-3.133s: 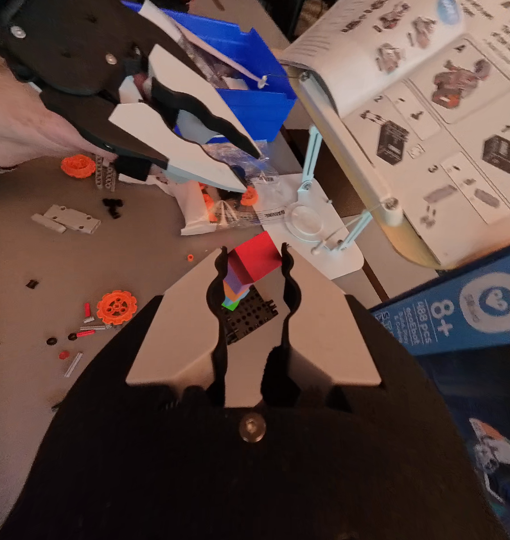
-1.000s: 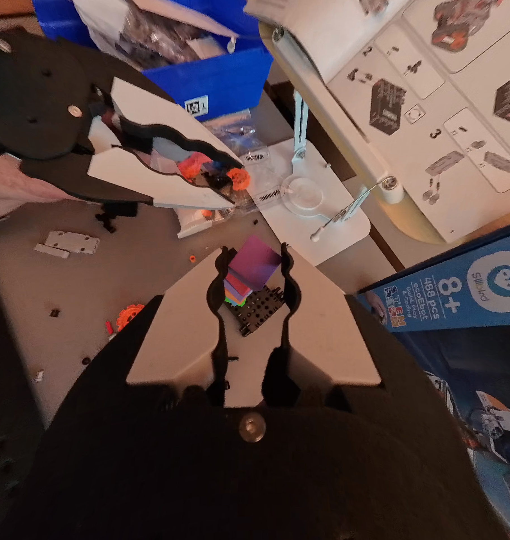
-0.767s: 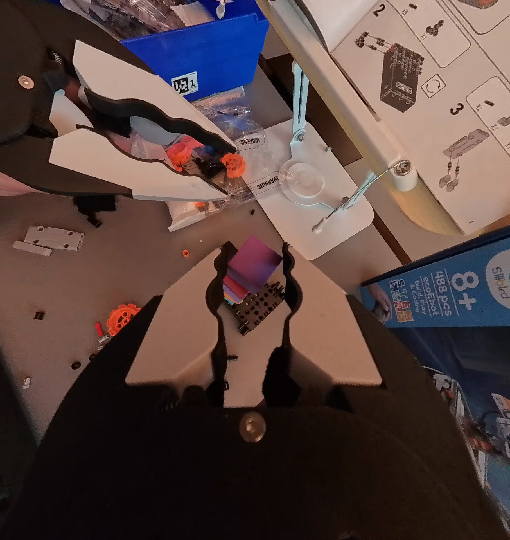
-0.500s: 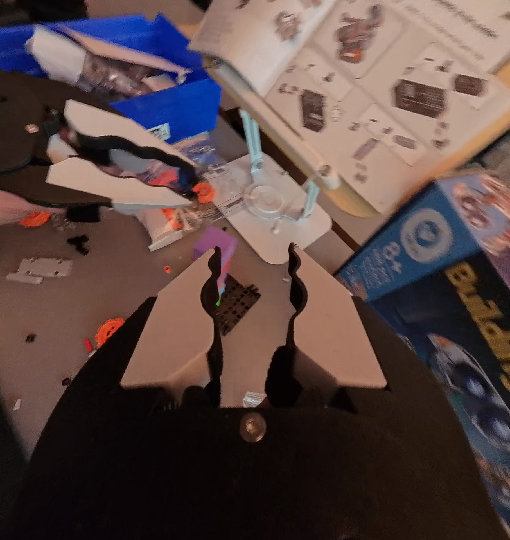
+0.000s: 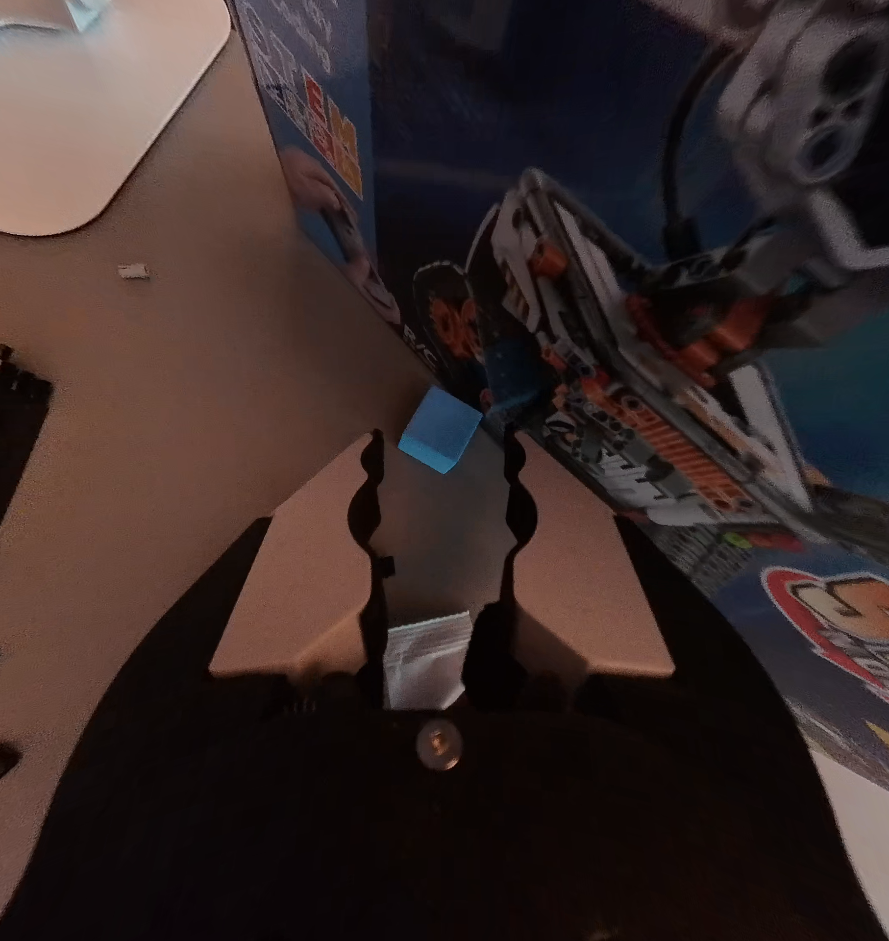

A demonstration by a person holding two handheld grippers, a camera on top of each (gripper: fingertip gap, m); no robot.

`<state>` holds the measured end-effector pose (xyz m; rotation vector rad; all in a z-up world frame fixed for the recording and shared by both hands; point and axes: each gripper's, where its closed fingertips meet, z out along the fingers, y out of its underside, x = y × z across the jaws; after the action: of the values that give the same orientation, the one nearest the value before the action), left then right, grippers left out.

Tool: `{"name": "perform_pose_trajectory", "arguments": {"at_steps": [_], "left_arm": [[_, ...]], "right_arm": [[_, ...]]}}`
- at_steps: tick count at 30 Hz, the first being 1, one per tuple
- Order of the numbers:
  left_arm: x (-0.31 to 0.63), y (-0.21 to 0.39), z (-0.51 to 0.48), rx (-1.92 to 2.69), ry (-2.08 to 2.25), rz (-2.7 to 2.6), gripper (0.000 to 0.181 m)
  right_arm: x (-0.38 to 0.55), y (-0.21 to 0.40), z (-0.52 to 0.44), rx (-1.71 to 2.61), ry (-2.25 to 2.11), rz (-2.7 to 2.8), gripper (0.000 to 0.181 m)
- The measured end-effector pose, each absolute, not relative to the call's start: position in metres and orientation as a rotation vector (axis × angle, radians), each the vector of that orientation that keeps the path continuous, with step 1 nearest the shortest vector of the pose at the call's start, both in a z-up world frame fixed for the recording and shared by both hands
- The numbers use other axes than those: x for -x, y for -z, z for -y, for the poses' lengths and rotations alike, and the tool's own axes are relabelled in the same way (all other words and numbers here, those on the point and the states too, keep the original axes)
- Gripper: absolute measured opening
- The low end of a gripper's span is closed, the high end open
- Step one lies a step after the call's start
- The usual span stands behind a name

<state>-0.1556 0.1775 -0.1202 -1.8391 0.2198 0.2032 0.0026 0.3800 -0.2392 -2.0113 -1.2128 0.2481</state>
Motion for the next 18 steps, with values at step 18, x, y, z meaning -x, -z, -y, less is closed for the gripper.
{"name": "perform_pose_trajectory", "arguments": {"at_steps": [18], "left_arm": [[0.154,0.121,-0.178,1.84,-0.207,-0.224,0.032]], "right_arm": [[0.046,0.085,-0.273,1.576,-0.597,1.375,0.029]]}}
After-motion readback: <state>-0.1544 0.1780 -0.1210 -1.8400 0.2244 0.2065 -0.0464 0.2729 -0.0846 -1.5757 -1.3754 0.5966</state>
